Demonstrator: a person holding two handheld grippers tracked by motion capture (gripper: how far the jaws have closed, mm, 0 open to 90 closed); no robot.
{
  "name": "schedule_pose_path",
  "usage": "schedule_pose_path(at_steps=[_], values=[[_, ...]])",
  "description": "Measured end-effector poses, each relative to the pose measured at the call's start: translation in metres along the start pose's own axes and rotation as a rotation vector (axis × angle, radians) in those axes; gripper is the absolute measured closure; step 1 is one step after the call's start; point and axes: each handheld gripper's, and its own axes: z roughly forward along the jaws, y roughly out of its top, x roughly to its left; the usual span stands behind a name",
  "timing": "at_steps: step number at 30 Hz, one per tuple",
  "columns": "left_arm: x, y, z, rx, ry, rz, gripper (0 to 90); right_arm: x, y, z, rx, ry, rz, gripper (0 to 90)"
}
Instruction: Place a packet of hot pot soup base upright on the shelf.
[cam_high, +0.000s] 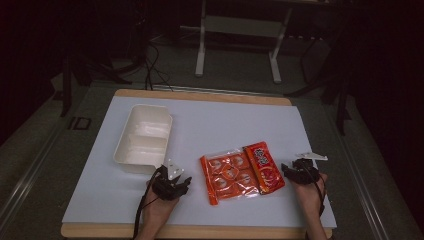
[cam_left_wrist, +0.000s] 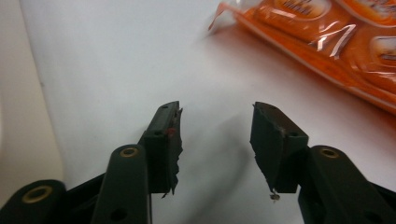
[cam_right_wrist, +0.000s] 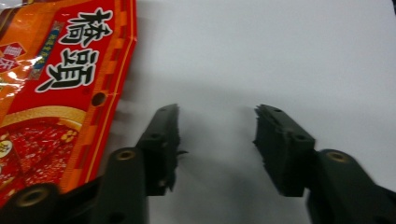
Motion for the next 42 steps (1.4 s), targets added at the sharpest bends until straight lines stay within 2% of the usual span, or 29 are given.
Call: schedule_pose_path(at_steps=[5, 8, 10, 15, 20, 27, 30, 33, 36, 40, 42], values=[[-0.003, -0.001, -0.003, -0.026, -0.016, 0.020, 51.8, 0.002, 0.002, -0.005, -0.023, 0.026, -0.014, 54.8], [-0.006, -0.003, -0.001, -0.035, -0.054, 0.026, 51.8, 0.003, 0.005, -0.012, -0.055, 0.084, -0.013, 55.6], [-0.007, -0.003, 0.000, -0.042, -0.056, 0.040, 51.8, 0.005, 0.006, -0.014, -0.059, 0.100, -0.015, 55.0], [-0.005, -0.004, 0.000, -0.052, -0.086, 0.036, 50.2, 0.008, 0.008, -0.014, -0.059, 0.117, -0.026, 55.0], [-0.007, -0.005, 0.000, -0.057, -0.078, 0.049, 50.3, 0.013, 0.011, -0.014, -0.054, 0.139, -0.038, 53.6], [-0.007, -0.005, 0.002, -0.044, -0.081, 0.039, 49.9, 0.019, 0.015, -0.013, -0.045, 0.171, -0.034, 49.8], [-0.007, -0.006, 0.002, -0.043, -0.075, 0.033, 49.9, 0.024, 0.020, -0.007, -0.026, 0.212, -0.037, 46.3], [-0.007, -0.006, 0.001, -0.041, -0.075, 0.028, 49.6, 0.026, 0.025, -0.001, -0.003, 0.265, -0.004, 42.7], [-0.008, -0.007, 0.002, -0.040, -0.075, 0.033, 49.6, 0.027, 0.029, 0.005, 0.032, 0.276, 0.002, 39.9], [-0.008, -0.007, 0.002, -0.039, -0.073, 0.036, 49.5, 0.023, 0.031, 0.015, 0.080, 0.327, 0.048, 43.6], [-0.008, -0.007, 0.002, -0.038, -0.073, 0.037, 49.5, 0.022, 0.030, 0.017, 0.098, 0.365, 0.052, 45.3]])
